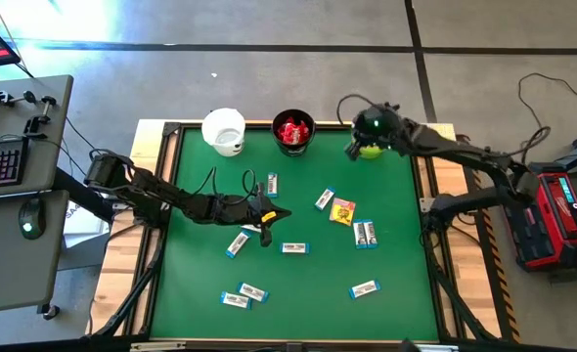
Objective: Sort candy by brand, put in halloween buckets
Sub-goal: Put the yellow candy into the green bucket
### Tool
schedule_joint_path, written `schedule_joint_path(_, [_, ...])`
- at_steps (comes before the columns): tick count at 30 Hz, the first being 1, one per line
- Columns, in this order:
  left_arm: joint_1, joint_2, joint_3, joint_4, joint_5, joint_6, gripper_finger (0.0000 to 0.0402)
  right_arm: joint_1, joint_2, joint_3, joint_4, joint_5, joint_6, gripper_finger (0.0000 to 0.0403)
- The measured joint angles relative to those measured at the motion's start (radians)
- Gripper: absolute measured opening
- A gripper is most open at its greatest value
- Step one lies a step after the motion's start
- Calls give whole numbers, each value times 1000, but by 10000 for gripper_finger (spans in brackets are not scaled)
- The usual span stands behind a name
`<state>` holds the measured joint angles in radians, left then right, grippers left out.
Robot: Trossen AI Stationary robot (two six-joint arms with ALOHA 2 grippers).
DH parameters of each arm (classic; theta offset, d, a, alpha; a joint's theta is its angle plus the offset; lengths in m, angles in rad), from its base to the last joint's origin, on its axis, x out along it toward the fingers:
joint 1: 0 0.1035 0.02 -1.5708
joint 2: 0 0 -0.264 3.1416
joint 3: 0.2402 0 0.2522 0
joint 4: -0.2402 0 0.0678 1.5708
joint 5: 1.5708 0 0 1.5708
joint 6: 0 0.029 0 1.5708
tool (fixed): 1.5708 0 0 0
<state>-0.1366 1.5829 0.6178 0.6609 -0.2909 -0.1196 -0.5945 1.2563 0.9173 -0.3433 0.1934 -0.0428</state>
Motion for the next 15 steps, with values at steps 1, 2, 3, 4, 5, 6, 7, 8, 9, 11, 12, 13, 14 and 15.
schedule_joint_path(1, [0,0,0,0,0,0,0,24,-14,-25,32,-5,4,0])
schedule_joint_path(2, [2,0,0,0,0,2,0,47,-29,-50,67,-7,11,0])
schedule_joint_path(3, [5,0,0,1,1,9,0,69,-43,-75,104,-8,18,0])
schedule_joint_path(4, [7,0,0,1,3,12,0,91,-58,-100,144,-8,22,0])
schedule_joint_path(5, [11,0,0,2,11,17,0,111,-72,-127,180,-8,28,0])
schedule_joint_path(6, [14,0,0,4,25,18,0,132,-86,-157,216,-8,37,0])
schedule_joint_path(7, [18,0,0,6,33,18,0,151,-100,-185,250,-8,41,0])
schedule_joint_path(8, [21,0,0,10,45,18,0,173,-113,-213,282,-8,44,0])
schedule_joint_path(9, [24,0,0,19,51,21,0,194,-126,-240,311,-8,50,0])
schedule_joint_path(11, [29,0,0,34,64,29,0,235,-151,-283,359,-8,67,0])
schedule_joint_path(12, [33,0,0,43,73,35,0,255,-162,-303,378,-7,74,0])
schedule_joint_path(13, [34,0,0,49,77,36,0,277,-173,-321,390,-3,84,0])
schedule_joint_path(14, [37,0,0,50,79,36,0,300,-182,-335,399,8,91,0])
schedule_joint_path(15, [39,0,0,50,79,36,0,325,-190,-345,405,22,97,0])
